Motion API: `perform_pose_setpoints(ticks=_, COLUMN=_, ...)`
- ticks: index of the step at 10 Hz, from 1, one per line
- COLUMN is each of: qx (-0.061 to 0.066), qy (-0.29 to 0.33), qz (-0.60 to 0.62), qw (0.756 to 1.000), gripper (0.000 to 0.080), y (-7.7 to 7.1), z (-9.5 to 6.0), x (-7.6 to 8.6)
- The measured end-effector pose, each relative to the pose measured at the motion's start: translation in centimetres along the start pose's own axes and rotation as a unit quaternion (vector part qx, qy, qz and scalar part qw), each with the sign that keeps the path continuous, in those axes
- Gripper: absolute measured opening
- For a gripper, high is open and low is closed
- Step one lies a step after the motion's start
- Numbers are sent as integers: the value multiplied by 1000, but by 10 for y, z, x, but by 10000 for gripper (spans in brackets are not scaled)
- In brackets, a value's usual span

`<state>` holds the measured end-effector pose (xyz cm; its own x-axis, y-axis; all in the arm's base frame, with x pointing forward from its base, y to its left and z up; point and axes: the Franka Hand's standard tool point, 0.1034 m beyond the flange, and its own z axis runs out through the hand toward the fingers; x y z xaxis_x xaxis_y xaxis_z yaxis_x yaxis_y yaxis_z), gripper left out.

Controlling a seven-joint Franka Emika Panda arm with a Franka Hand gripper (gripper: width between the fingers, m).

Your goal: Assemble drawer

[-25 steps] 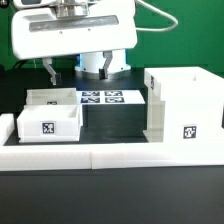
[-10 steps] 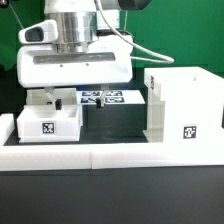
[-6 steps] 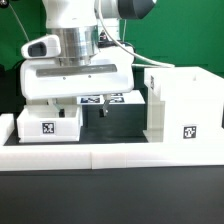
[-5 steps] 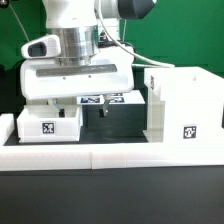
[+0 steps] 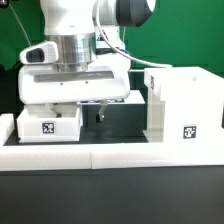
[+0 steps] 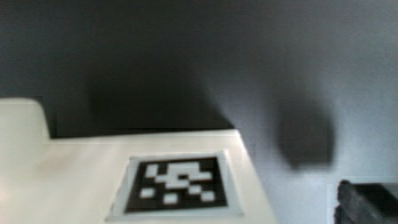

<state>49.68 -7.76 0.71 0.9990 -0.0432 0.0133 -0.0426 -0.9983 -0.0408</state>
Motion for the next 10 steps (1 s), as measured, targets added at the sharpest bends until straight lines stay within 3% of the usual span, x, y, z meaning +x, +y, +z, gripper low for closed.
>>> perform_pose_setpoints(ticks=2, qx=0, qy=0, qz=0, qw=1000, gripper=637, y=0, z=0, x=0)
perform_pose_setpoints(ticks=4, qx=0, qy=0, qz=0, qw=1000, gripper=280, y=0, z=0, x=0)
perform_pose_setpoints(ticks=5, qx=0, qy=0, qz=0, qw=1000, gripper=280, y=0, z=0, x=0)
perform_pose_setpoints(ticks=6, qx=0, qy=0, qz=0, qw=1000, gripper=99, y=0, z=0, x=0)
perform_pose_setpoints(ticks=7, qx=0, qy=0, qz=0, qw=1000, gripper=41, y=0, z=0, x=0)
perform_pose_setpoints(ticks=10, qx=0, qy=0, qz=0, qw=1000, gripper=41, y=0, z=0, x=0)
